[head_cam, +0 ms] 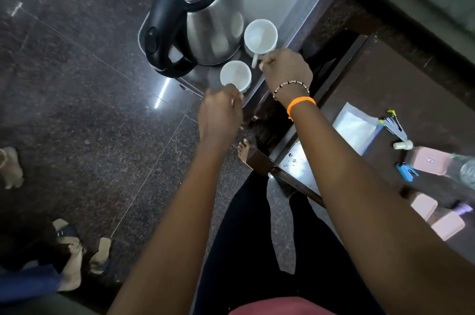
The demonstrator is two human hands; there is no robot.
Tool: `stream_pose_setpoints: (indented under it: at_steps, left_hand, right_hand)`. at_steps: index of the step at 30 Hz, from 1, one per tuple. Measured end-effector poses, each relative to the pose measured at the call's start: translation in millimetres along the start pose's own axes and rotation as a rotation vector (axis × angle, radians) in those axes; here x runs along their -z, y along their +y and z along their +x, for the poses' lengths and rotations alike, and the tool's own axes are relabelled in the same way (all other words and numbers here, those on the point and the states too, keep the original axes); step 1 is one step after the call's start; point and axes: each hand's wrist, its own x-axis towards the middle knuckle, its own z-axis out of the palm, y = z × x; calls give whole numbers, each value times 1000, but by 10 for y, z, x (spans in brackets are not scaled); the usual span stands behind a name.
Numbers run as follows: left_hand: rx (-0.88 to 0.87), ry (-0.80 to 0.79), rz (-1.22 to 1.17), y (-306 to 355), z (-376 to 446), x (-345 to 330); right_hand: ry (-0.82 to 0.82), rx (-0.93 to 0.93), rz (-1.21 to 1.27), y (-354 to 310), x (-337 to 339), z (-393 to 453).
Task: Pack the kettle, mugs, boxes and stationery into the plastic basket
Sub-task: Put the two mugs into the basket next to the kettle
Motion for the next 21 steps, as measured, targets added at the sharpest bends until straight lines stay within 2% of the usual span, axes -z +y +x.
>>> stream_pose_setpoints:
  at_steps: [3,7,15,21]
  left_hand:
    - [-41,-34,-112,137,-176,-65]
    - [-138,-202,-222,401,-528,-286]
    - [-288,-587,-151,1135,-1419,-1127]
    - [-301,-764,-81,1562,-1895,-1728]
  right_hand:
    - [29,-5,117,253,66,-247]
    - [26,-78,220,816,151,-612]
    - [86,-333,356,2510,268,-1402]
    - [194,-522,515,3535,242,-1851]
